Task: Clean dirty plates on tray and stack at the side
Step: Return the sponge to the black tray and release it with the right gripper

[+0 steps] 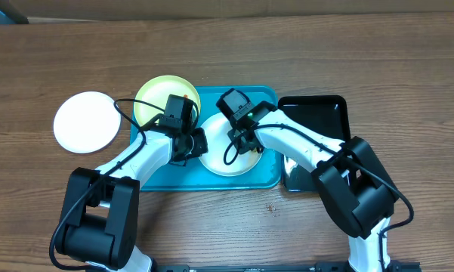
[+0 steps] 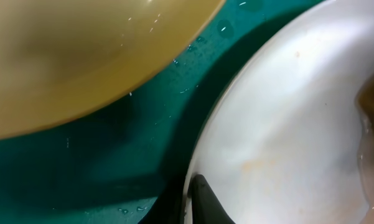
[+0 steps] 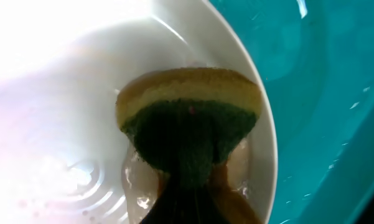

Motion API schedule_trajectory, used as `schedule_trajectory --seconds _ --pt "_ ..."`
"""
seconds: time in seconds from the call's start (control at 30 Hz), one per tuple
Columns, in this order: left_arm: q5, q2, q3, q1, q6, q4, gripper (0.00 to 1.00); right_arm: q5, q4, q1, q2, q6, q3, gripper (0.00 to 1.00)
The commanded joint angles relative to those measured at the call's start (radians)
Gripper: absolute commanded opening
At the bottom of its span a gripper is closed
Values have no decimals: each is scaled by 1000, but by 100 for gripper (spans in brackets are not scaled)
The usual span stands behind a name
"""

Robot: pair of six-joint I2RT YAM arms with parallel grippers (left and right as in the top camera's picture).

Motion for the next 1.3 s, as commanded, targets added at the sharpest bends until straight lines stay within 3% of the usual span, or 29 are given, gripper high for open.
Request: schedule_trajectory --seconds 0.0,0.27,0.47,0.6,0.77,0.97,1.27 --pt "-6 32 -3 -1 24 -10 8 -285 -4 14 39 27 -71 4" --pt "-6 32 -2 -1 37 -10 8 -444 5 -3 8 21 27 4" --pt "-6 32 -2 -1 39 -10 9 -586 -73 -128 -85 18 193 4" --pt "-6 32 -2 -1 39 -10 11 -655 -115 -238 -162 18 214 4" --pt "-6 32 -2 -1 39 -10 13 -619 -251 -380 -200 15 214 4" --pt "-6 32 -2 -1 39 -10 20 -407 -385 -514 -199 16 169 4" --pt "-6 32 -2 -1 51 -10 24 -272 -180 -547 -198 23 -85 4"
